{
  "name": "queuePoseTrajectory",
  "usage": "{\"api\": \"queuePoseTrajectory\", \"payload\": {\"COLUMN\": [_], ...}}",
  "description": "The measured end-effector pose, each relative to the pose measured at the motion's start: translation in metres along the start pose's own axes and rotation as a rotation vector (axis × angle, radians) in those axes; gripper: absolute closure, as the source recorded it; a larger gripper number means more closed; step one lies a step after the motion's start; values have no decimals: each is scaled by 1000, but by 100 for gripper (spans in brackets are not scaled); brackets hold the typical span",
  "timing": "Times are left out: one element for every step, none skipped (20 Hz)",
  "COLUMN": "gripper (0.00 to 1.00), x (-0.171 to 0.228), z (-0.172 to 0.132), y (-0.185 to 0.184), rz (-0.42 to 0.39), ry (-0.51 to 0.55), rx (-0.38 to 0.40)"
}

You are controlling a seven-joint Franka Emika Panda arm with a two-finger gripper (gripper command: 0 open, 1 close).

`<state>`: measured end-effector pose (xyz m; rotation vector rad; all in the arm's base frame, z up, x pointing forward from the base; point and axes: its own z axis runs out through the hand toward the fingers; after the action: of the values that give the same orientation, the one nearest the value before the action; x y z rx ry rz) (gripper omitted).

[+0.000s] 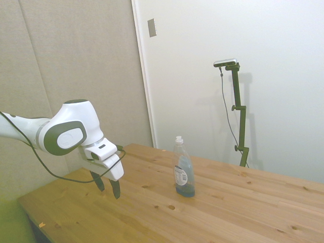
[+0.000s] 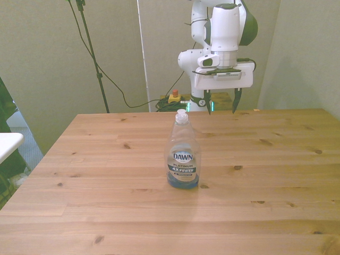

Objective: Knock down the dish soap

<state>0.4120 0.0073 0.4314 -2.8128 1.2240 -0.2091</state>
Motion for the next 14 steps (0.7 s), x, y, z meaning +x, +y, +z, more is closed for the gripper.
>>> {"api": "queuePoseTrajectory", "payload": {"gripper": [0, 0, 0, 100, 100, 100, 100, 100, 100, 100, 100, 100, 100, 100], "x": [0, 0, 0, 2, 5, 12, 20, 29, 38, 49, 59, 70, 81, 92], "z": [0, 0, 0, -1, -3, -7, -11, -15, -18, -20, -21, -22, -22, -21], "y": [0, 0, 0, 0, 0, 1, 2, 4, 5, 5, 6, 7, 8, 9], "rz": [0, -2, -1, 4, 12, 24, 37, 49, 59, 70, 80, 89, 99, 110], "ry": [0, 1, 4, 10, 20, 38, 52, 66, 83, 104, 121, 138, 156, 171], "rx": [0, -2, -4, -3, -2, 4, 8, 12, 16, 19, 21, 23, 23, 23]}}
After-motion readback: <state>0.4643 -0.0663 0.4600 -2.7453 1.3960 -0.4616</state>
